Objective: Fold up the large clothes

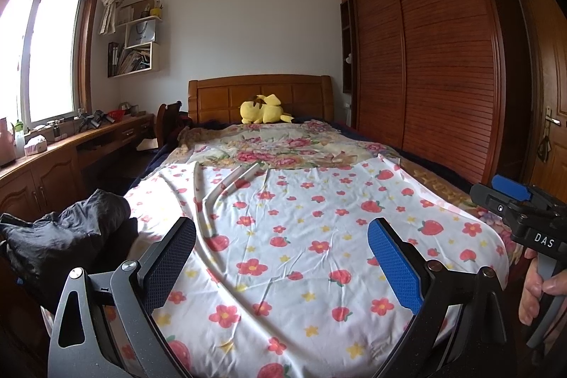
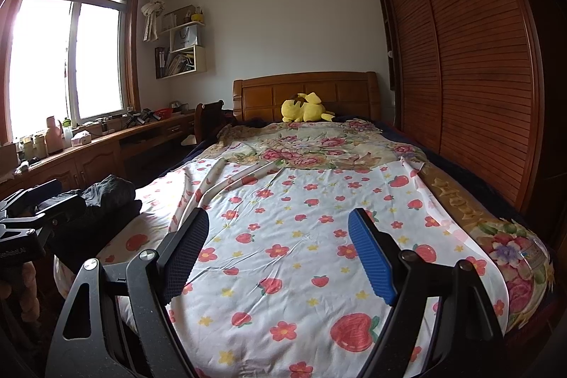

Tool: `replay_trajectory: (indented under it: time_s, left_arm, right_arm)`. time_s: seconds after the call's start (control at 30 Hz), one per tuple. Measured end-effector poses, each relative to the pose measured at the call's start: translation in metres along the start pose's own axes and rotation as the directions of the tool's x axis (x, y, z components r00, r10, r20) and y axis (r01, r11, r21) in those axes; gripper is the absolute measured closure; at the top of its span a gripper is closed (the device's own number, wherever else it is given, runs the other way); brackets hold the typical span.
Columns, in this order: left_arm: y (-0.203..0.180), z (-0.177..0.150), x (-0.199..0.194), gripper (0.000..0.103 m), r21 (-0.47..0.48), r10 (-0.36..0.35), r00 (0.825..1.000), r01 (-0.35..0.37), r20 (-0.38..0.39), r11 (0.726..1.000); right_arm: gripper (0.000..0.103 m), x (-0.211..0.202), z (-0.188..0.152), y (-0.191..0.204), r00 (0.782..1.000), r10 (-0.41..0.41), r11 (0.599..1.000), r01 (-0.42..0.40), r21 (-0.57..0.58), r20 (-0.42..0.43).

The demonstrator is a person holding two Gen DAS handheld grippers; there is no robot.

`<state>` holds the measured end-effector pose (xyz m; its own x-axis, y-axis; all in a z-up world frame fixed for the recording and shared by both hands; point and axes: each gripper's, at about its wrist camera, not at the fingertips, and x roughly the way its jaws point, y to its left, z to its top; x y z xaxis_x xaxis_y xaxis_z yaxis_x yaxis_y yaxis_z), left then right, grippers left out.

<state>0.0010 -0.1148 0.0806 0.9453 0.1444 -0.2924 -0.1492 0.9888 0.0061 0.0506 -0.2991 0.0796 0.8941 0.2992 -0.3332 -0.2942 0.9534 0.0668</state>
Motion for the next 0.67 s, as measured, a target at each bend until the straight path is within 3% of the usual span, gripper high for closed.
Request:
replay_trajectory:
  time_s: [0.67]
  left_arm:
    - [0.0005,0.0008,-0.0005,0.005,-0.001,-0.006,1.0,0.006,-0.001,1.0]
  right_arm:
    - [0.021,-0.001,0.0,-0.0011,1.0,0.0,1.0,0.0,-0.001,0.001]
